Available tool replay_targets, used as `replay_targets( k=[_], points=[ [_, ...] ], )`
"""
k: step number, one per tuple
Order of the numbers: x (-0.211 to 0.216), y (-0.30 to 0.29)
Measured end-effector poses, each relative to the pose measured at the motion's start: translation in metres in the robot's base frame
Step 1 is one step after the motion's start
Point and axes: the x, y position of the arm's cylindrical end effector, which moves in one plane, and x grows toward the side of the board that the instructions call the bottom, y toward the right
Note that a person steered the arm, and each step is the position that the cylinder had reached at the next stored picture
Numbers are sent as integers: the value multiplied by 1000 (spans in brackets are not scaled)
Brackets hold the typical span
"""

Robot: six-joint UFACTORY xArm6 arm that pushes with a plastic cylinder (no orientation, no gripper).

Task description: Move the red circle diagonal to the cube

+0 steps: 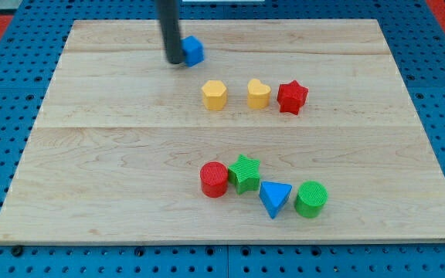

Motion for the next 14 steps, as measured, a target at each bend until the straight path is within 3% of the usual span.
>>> replay_targets(
  k=[2,3,4,5,6,7,11,12,14],
  points=[
    [-10,97],
    [-8,197],
    [20,331],
    [133,361],
    [247,331],
    [301,313],
    [333,34],
    [333,-12],
    [331,-14]
  ],
)
